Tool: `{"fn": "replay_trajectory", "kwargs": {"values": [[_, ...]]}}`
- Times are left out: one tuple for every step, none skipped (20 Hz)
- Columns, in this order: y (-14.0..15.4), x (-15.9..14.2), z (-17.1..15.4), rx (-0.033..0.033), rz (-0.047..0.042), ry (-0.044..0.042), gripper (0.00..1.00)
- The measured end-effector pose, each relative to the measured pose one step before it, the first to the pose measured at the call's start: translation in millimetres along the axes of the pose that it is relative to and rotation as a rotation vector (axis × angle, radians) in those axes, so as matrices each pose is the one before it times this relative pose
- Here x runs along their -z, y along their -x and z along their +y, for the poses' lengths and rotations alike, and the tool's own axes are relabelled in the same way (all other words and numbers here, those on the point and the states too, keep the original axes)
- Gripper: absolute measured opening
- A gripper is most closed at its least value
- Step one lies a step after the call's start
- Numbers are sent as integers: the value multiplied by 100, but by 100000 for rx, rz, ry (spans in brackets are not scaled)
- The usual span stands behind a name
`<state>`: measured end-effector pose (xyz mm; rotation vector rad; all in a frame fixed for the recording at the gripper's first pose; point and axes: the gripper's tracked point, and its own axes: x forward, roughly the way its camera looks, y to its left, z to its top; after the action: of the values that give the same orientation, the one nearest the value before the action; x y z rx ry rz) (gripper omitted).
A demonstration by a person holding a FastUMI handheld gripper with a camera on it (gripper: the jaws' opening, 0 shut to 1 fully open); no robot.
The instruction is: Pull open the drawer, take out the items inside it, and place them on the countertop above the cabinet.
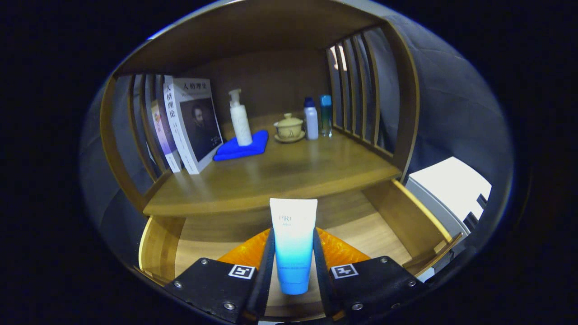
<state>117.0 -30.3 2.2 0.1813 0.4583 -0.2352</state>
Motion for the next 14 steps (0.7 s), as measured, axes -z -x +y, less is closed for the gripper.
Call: {"fn": "replay_trajectory", "kwargs": {"values": [[233,-799,-247,1127,-3022,792,47],[246,-689,79,-191,-2260,400,47],[-6,-605,317,-522,-1302,444,47],[-35,-614,78,282,-984,845,47],[-178,-700,185,-694,-936,911,47],[-151,-563,416,-1064,-400,10,47],[-378,-559,284,-641,-694,-150,47],[-229,-774,290,-782,-1067,164,47],[-569,-438,188,-310,50,404,47],[-347,-513,268,-1182,-322,827,47],[-681,-536,228,-465,142,170,47],[-785,-710,328,-1446,-1107,853,47],[-698,-184,-249,319,795,1226,47],[-763,-324,-120,336,-39,2114,47]]}}
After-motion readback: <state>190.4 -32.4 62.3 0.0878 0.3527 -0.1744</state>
